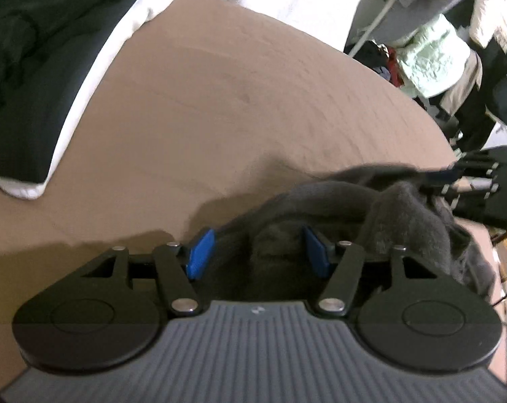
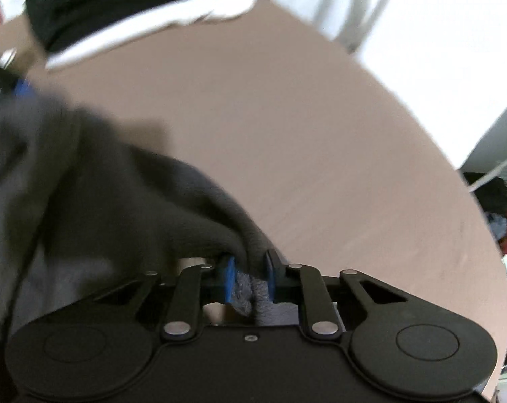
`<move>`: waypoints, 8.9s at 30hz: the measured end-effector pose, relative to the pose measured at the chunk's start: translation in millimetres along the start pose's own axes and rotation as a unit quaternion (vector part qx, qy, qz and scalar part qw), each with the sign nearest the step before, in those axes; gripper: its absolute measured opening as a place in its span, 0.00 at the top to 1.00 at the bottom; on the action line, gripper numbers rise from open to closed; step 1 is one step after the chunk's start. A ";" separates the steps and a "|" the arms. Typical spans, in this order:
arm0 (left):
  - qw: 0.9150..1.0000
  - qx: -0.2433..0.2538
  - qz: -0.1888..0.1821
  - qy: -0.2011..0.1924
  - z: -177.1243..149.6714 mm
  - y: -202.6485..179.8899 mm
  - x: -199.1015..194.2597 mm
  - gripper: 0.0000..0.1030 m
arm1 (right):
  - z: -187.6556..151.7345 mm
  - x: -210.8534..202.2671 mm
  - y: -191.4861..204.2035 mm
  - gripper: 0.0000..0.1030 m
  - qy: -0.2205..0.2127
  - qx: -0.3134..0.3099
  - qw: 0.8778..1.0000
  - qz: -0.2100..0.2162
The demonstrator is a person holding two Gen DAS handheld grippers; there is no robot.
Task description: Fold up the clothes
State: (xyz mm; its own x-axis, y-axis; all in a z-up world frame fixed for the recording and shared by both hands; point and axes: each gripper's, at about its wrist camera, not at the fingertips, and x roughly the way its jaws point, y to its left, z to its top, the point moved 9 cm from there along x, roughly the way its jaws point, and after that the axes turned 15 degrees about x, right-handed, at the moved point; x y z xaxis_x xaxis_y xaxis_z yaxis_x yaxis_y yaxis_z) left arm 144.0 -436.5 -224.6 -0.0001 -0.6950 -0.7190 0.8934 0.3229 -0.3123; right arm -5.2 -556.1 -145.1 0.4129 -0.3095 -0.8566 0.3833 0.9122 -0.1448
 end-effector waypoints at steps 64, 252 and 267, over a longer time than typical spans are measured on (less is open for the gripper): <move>0.984 -0.149 -0.073 -0.064 14.9 21.4 60.4 0.18 | 24.8 -54.6 -232.7 0.93 -0.162 0.222 0.941 -0.197; 0.991 0.063 0.108 0.049 27.7 -66.0 46.9 0.41 | -183.5 11.1 -364.9 0.87 -0.102 0.432 0.857 -0.263; 0.971 0.024 0.235 0.037 37.2 3.3 -6.5 0.30 | -120.1 -42.4 -271.3 0.34 -0.202 0.426 0.872 -0.133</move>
State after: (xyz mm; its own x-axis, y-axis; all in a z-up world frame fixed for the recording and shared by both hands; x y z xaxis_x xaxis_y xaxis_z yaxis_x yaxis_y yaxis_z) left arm 163.7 -454.7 -197.9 0.3810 -0.4299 -0.8185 0.8226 0.5618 0.0878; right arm -225.9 -758.1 -129.0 0.4071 -0.7061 -0.5793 0.9134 0.3160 0.2566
